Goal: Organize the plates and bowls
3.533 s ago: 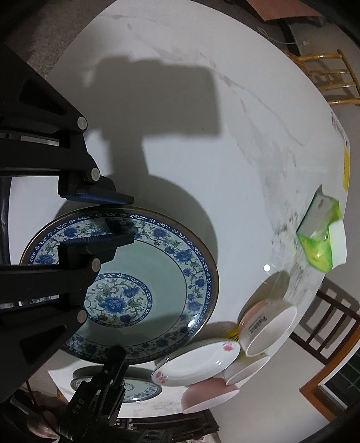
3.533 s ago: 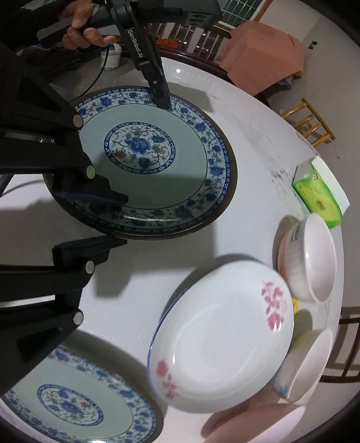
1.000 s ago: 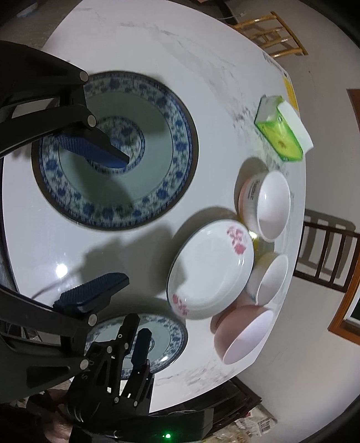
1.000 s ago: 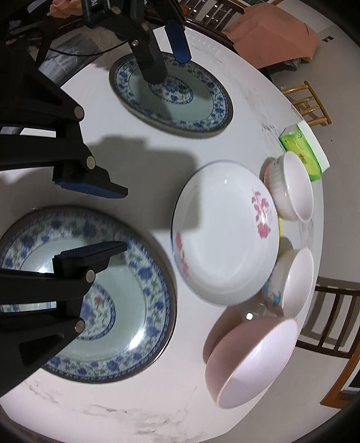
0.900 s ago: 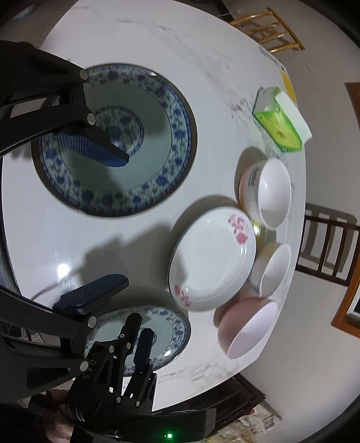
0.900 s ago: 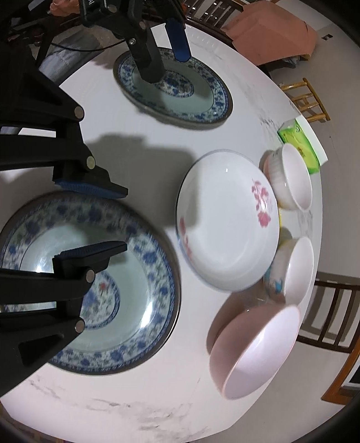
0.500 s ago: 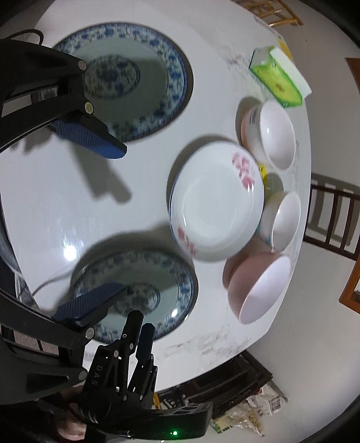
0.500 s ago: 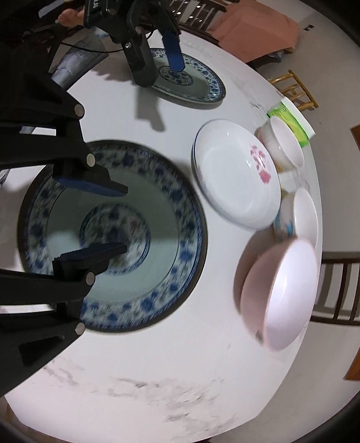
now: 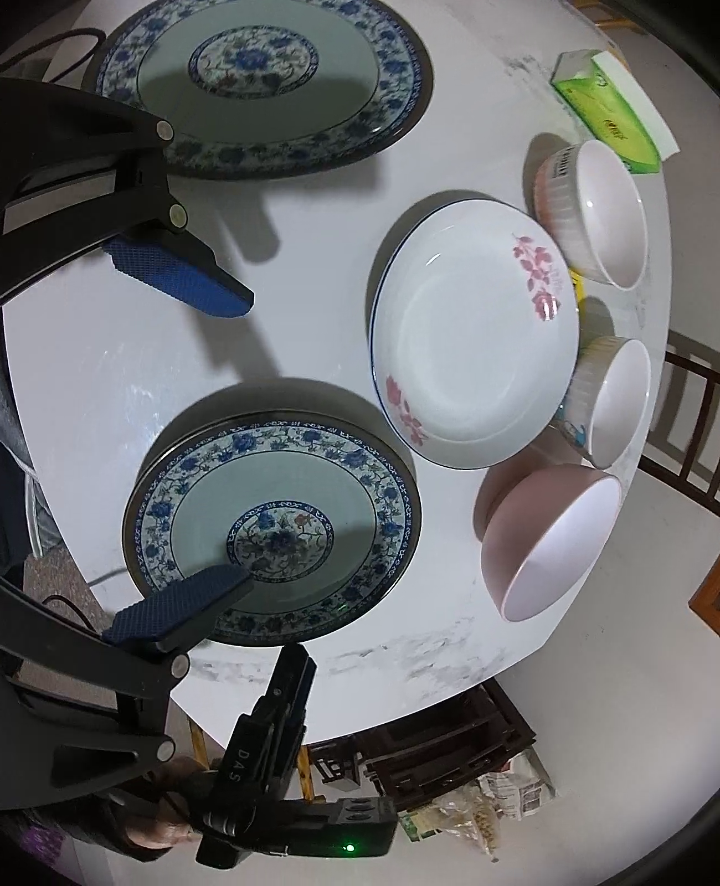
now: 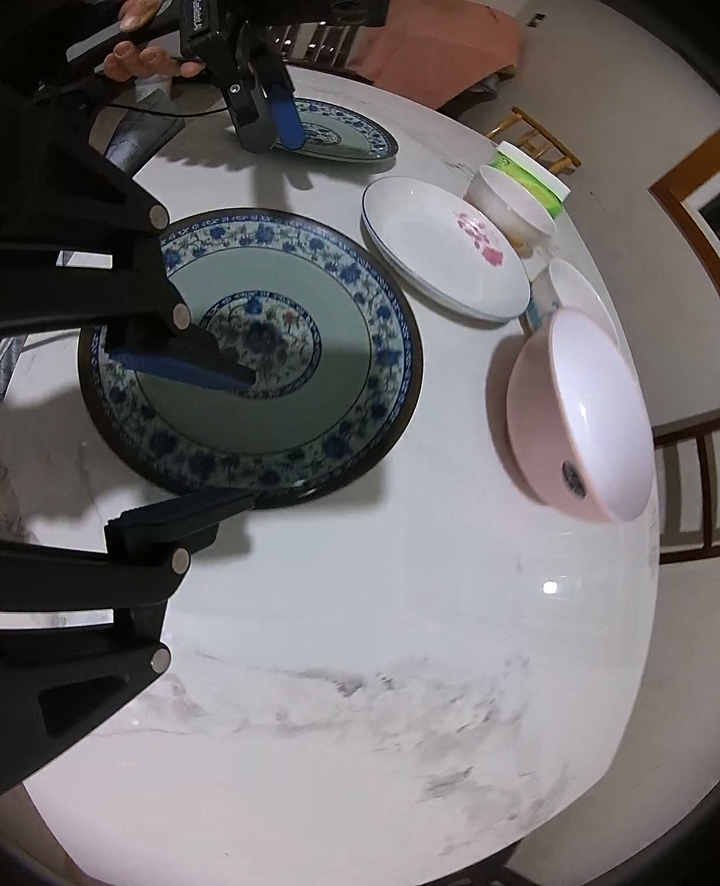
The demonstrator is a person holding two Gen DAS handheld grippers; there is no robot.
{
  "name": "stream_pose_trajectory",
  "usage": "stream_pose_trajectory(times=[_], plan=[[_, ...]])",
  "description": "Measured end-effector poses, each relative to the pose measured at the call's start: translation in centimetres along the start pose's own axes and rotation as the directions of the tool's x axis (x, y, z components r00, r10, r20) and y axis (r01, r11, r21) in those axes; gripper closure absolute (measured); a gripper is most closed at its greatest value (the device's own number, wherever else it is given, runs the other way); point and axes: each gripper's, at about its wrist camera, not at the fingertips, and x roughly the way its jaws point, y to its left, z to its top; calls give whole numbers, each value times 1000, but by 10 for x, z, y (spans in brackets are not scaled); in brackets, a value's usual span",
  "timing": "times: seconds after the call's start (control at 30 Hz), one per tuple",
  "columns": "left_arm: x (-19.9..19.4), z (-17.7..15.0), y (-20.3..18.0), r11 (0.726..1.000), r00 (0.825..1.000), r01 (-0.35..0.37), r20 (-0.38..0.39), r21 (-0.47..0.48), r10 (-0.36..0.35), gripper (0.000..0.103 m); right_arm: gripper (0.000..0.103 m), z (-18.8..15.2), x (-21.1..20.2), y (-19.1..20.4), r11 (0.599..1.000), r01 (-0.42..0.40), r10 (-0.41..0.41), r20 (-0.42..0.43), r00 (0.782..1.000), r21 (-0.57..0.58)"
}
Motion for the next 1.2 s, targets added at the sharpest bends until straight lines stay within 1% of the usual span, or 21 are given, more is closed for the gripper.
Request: stream_pose_trajectory(times=[0.17, 0.3, 0.4, 0.57, 0.67, 0.83, 0.93, 1.0, 1.07, 1.2], plan=[[7, 0, -1, 999, 1000, 25, -13, -22, -25, 17, 66, 2, 9, -14, 999, -22, 22, -14, 1000, 35], [14, 3, 0, 999, 1000, 18, -21, -28, -19, 19, 66, 1, 19, -20, 998, -36, 37, -31, 999, 45], [18, 4, 2, 999, 999, 26, -36, -42, -28, 22, 66, 0, 21, -23, 998, -48, 50, -33, 998, 50], [28, 3, 6, 999, 998, 13, -60, -46, -16, 31, 66, -2, 26, -24, 994, -89, 91, -28, 995, 55], [34, 2, 8, 998, 997, 19, -77, -59, -24, 36, 66, -1, 27, -24, 993, -107, 109, -21, 994, 57], [40, 0, 8, 998, 995, 21, -101, -56, -26, 47, 66, -2, 30, -25, 992, -114, 115, -21, 993, 51], [44, 0, 9, 998, 994, 19, -106, -55, -25, 49, 66, -2, 32, -24, 992, -117, 118, -22, 993, 46], [47, 1, 8, 999, 994, 14, -109, -51, -20, 53, 66, -4, 32, -27, 992, -117, 118, -21, 993, 46], [49, 0, 8, 998, 993, 19, -117, -53, -25, 59, 66, -3, 33, -29, 992, -119, 120, -19, 993, 48], [53, -1, 10, 998, 992, 18, -126, -56, -25, 62, 70, -2, 35, -31, 992, -118, 119, -13, 993, 52]])
